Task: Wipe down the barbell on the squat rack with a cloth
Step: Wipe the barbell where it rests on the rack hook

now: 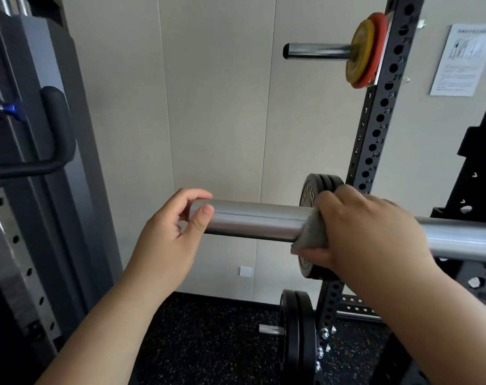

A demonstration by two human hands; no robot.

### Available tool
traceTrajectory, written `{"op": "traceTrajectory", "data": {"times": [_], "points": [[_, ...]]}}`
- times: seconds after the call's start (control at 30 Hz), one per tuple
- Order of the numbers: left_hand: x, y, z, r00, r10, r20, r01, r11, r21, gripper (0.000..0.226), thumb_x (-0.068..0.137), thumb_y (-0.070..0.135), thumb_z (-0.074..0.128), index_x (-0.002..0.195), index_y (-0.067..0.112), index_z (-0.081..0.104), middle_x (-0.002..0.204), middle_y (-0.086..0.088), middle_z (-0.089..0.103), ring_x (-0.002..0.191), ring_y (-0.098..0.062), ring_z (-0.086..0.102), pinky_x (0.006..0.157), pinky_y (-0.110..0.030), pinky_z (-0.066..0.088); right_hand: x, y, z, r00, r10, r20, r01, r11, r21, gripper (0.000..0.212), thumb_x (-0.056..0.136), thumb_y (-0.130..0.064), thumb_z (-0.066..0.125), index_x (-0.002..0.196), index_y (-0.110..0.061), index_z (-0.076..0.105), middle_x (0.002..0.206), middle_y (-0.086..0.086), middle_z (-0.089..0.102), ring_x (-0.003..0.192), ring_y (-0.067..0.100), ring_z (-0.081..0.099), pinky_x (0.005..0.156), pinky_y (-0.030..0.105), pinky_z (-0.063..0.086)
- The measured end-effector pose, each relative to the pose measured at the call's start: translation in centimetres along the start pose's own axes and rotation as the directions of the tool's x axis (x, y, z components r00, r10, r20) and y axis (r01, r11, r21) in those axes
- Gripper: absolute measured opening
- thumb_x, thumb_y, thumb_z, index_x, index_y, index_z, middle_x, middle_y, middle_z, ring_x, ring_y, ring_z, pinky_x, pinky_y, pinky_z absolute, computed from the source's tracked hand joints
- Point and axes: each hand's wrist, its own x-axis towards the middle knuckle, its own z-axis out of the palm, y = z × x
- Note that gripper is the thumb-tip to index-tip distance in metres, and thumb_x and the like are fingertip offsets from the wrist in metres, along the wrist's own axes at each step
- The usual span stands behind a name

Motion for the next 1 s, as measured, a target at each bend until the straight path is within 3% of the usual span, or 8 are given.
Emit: {"op": "traceTrajectory", "data": {"times": [0.07, 0.2, 0.3, 0.4, 0.53, 0.63, 0.83, 1.0], "points": [[-0.3, 0.5, 0.2, 0.988, 0.143, -0.050, -0.134, 0.980, 0.146, 0.024, 0.106, 0.047, 0.053, 0.120, 0.035, 0.069, 0.110, 0.023, 0.066, 0.106, -0.001, 0.059, 0.095, -0.026, 0.045, 0.7, -2.1, 1.3, 0.993, -0.045, -0.105, 0.047, 0.999, 0.010, 0.051, 0.076, -0.068, 0.068, 0.090, -0.020, 0.057, 0.083, -0.001, 0.054, 0.071, 0.026, 0.061, 0.063, 0.034, 0.039], [-0.7, 2.6, 1.4, 0.872, 0.476, 0.111, -0.449, 0.692, 0.565, 0.041, 0.092, 0.047, 0.069, 0.129, 0.029, 0.070, 0.128, 0.010, 0.066, 0.122, -0.019, 0.060, 0.101, -0.047, 0.040, 0.6, -3.0, 2.7, 0.921, -0.153, -0.359, 0.215, 0.967, 0.139, 0.031, 0.089, -0.040, 0.062, 0.103, -0.014, 0.070, 0.092, 0.005, 0.063, 0.075, 0.031, 0.064, 0.069, 0.044, 0.053], [-1.0, 3.4, 1.9, 0.878, 0.450, 0.163, -0.445, 0.644, 0.623, 0.052, 0.091, 0.050, 0.073, 0.138, 0.029, 0.065, 0.130, 0.010, 0.066, 0.120, -0.019, 0.063, 0.105, -0.046, 0.037, -1.2, 2.5, 1.5, 0.995, -0.064, -0.080, 0.071, 0.994, 0.081, 0.061, 0.079, -0.079, 0.053, 0.112, -0.028, 0.063, 0.098, -0.007, 0.058, 0.079, 0.019, 0.063, 0.064, 0.034, 0.054], [-1.1, 4.3, 2.6, 0.889, 0.422, 0.177, -0.423, 0.611, 0.669, 0.060, 0.089, 0.056, 0.072, 0.142, 0.028, 0.062, 0.131, 0.008, 0.066, 0.119, -0.021, 0.063, 0.104, -0.048, 0.038, -2.2, 5.5, 1.0, 0.994, 0.095, -0.051, -0.091, 0.993, 0.078, 0.082, 0.063, -0.102, 0.035, 0.091, -0.029, 0.059, 0.080, -0.012, 0.052, 0.065, 0.014, 0.053, 0.053, 0.025, 0.039], [-1.6, 6.3, 5.7, 0.862, 0.435, 0.261, -0.491, 0.582, 0.649, 0.066, 0.085, 0.048, 0.073, 0.146, 0.029, 0.056, 0.134, 0.008, 0.063, 0.121, -0.022, 0.061, 0.106, -0.049, 0.039, -1.2, 2.0, 2.6, 0.981, -0.048, -0.189, 0.049, 0.999, 0.002, 0.093, 0.069, -0.100, 0.028, 0.093, -0.018, 0.063, 0.084, 0.000, 0.057, 0.074, 0.025, 0.060, 0.072, 0.039, 0.051], [-0.8, 6.8, 6.2, 0.854, 0.463, 0.237, -0.503, 0.617, 0.605, 0.058, 0.083, 0.047, 0.072, 0.138, 0.030, 0.062, 0.125, 0.011, 0.067, 0.112, -0.022, 0.065, 0.097, -0.047, 0.044, -1.6, 3.0, 2.5, 0.969, -0.103, -0.224, 0.123, 0.989, 0.080, 0.083, 0.076, -0.089, 0.038, 0.108, -0.018, 0.067, 0.091, -0.001, 0.061, 0.075, 0.024, 0.062, 0.070, 0.039, 0.054], [0.3, 6.2, 6.2, 0.854, 0.433, 0.289, -0.514, 0.614, 0.598, 0.051, 0.095, 0.059, 0.050, 0.138, 0.033, 0.058, 0.121, 0.014, 0.067, 0.108, -0.021, 0.063, 0.095, -0.045, 0.044, -3.0, 7.2, 1.0, 0.988, 0.079, -0.134, -0.060, 0.988, 0.140, 0.081, 0.069, -0.103, 0.025, 0.083, -0.030, 0.056, 0.073, -0.016, 0.047, 0.057, 0.007, 0.047, 0.049, 0.021, 0.033], [0.5, 6.7, 6.1, 0.868, 0.386, 0.313, -0.494, 0.598, 0.631, 0.053, 0.100, 0.064, 0.035, 0.139, 0.034, 0.054, 0.113, 0.011, 0.067, 0.101, -0.026, 0.061, 0.087, -0.045, 0.042, -1.7, 3.5, 2.2, 0.967, 0.027, -0.252, 0.007, 0.991, 0.134, 0.074, 0.094, -0.083, 0.023, 0.097, -0.023, 0.067, 0.086, -0.005, 0.061, 0.073, 0.021, 0.060, 0.068, 0.035, 0.046]]}}
